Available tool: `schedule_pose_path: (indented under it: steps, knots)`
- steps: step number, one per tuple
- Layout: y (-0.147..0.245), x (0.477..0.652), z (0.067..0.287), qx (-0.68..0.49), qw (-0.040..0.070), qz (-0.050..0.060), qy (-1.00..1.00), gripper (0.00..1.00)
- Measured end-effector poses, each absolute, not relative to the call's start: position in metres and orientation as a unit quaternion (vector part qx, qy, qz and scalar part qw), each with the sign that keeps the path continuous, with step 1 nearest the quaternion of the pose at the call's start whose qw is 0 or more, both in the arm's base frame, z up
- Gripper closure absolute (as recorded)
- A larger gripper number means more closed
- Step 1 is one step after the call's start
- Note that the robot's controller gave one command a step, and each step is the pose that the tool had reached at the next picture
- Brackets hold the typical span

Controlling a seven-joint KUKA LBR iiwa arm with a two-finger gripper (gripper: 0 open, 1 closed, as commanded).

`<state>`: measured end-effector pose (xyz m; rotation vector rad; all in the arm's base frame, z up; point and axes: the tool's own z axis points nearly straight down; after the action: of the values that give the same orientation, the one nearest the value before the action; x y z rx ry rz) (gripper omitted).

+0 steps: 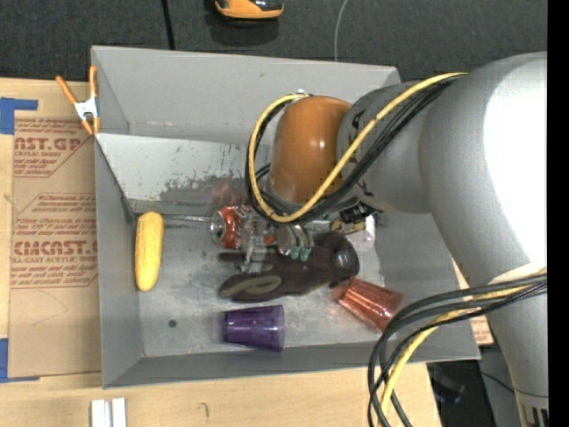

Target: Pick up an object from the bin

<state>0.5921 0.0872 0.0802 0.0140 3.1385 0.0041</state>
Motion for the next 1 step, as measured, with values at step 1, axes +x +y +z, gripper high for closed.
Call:
schedule_pose_path:
  steps: [1]
  knots:
    - [0.082,0.5814,0.1657,-0.015,-0.001,0.0,1.0,0.0]
